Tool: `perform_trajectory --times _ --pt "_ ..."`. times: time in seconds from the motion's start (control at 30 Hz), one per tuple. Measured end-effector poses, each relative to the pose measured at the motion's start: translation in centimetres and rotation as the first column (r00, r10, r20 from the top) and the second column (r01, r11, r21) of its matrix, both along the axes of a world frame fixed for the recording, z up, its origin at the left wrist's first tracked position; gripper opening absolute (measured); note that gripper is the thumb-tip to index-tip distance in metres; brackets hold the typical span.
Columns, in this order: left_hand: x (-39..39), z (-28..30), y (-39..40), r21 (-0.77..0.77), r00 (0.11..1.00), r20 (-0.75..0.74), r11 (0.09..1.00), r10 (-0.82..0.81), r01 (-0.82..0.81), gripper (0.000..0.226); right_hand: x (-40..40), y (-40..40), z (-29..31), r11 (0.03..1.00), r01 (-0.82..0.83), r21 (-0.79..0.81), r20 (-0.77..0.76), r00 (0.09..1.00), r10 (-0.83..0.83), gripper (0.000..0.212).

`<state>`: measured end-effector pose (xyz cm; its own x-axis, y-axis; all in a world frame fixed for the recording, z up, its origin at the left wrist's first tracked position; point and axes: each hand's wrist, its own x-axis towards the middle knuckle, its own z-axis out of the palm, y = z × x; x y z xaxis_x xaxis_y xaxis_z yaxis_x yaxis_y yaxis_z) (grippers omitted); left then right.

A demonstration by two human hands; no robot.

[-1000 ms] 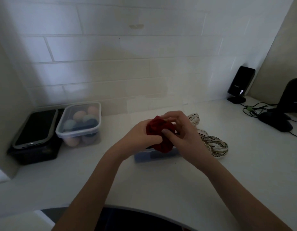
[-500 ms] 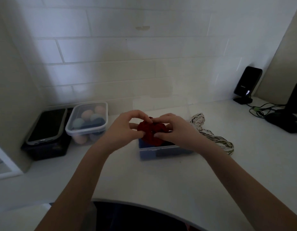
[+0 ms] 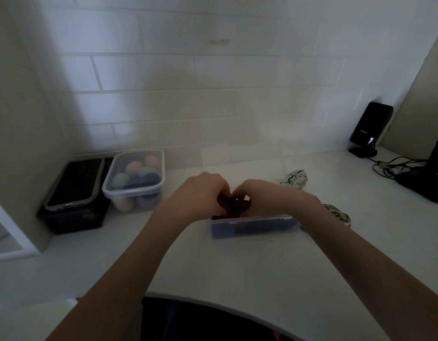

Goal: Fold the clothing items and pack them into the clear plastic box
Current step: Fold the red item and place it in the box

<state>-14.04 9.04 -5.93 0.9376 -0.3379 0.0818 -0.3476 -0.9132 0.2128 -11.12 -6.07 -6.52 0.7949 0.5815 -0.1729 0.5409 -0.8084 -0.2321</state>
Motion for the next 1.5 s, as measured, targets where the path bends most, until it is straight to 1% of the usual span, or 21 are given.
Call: perform_trajectory --times 0.13,0.2,0.37,0.47,0.53,0.63,0.77,0.87,0.93,1.07,1.17,1.23,1.33,1.4,1.43,1.5 --pt "1.0 -0.4 0.1 0.199 0.996 0.062 0.977 0.065 -0.076 0.031 0.8 0.6 0.2 0.994 0.009 -0.111 -0.049 0.999 -0.015 0.036" --pt "1.3 -0.9 0.0 0.265 0.995 0.046 0.960 0.083 -0.092 0.034 1.0 0.9 0.3 0.986 0.011 -0.164 -0.068 0.997 -0.022 0.043" --pt "1.4 -1.1 0.1 0.300 0.995 -0.002 0.949 0.101 -0.095 0.041 1.8 1.3 0.6 0.952 -0.002 -0.306 -0.098 0.995 -0.029 0.062" --pt "1.6 -1.1 0.2 0.310 0.988 -0.100 0.948 0.114 -0.078 0.044 2.3 1.5 0.8 0.926 -0.032 -0.376 -0.160 0.987 -0.031 0.069" --pt "1.8 -1.2 0.1 0.303 0.976 -0.185 0.951 0.116 -0.056 0.043 2.3 1.7 0.8 0.915 -0.040 -0.400 -0.153 0.988 -0.024 0.069" --pt "2.1 -1.3 -0.2 0.298 0.962 -0.252 0.954 0.105 -0.026 0.039 2.2 1.7 0.4 0.928 -0.034 -0.370 -0.114 0.993 -0.010 0.069" --pt "2.3 -1.1 -0.9 0.320 0.964 -0.254 0.947 0.077 0.009 0.038 2.0 1.1 -0.1 0.955 -0.017 -0.296 -0.095 0.995 -0.012 0.061" --pt "2.3 -1.0 -1.0 0.340 0.968 -0.239 0.940 0.071 0.015 0.044 2.0 0.9 -0.1 0.964 -0.013 -0.267 -0.111 0.994 -0.018 0.061" --pt "2.3 -1.0 -1.0 0.342 0.968 -0.239 0.940 0.081 0.006 0.045 1.9 0.8 -0.1 0.971 -0.013 -0.240 -0.133 0.991 -0.019 0.061" --pt "2.5 -0.9 -1.0 0.343 0.960 -0.262 0.939 0.101 -0.005 0.048 1.6 0.0 0.3 0.987 -0.013 -0.157 -0.156 0.988 -0.011 0.054" --pt "2.6 -0.8 -1.0 0.359 0.948 -0.289 0.933 0.131 -0.019 0.048 1.5 -0.6 1.0 0.995 0.013 -0.096 -0.161 0.987 -0.028 0.054" --pt "2.6 -0.6 -0.9 0.350 0.943 -0.309 0.937 0.126 -0.011 0.045 1.6 -1.0 1.4 0.997 0.049 -0.054 -0.160 0.985 -0.057 0.054" --pt "2.2 0.2 -0.4 0.302 0.934 -0.342 0.953 0.104 0.005 0.045 1.6 -1.2 1.5 0.998 0.061 -0.017 -0.131 0.989 -0.062 0.054" --pt "1.9 0.7 0.2 0.246 0.945 -0.313 0.969 0.095 -0.015 0.049 1.6 -1.1 1.3 0.998 0.052 -0.023 -0.120 0.991 -0.055 0.052" --pt "1.7 0.9 0.6 0.217 0.958 -0.271 0.976 0.096 -0.036 0.051 1.5 -0.9 1.2 0.998 0.049 -0.039 -0.110 0.992 -0.053 0.050" --pt "1.3 1.1 1.1 0.170 0.984 -0.142 0.982 0.108 -0.083 0.051 1.5 -0.6 1.0 0.996 0.046 -0.079 -0.101 0.993 -0.053 0.050"
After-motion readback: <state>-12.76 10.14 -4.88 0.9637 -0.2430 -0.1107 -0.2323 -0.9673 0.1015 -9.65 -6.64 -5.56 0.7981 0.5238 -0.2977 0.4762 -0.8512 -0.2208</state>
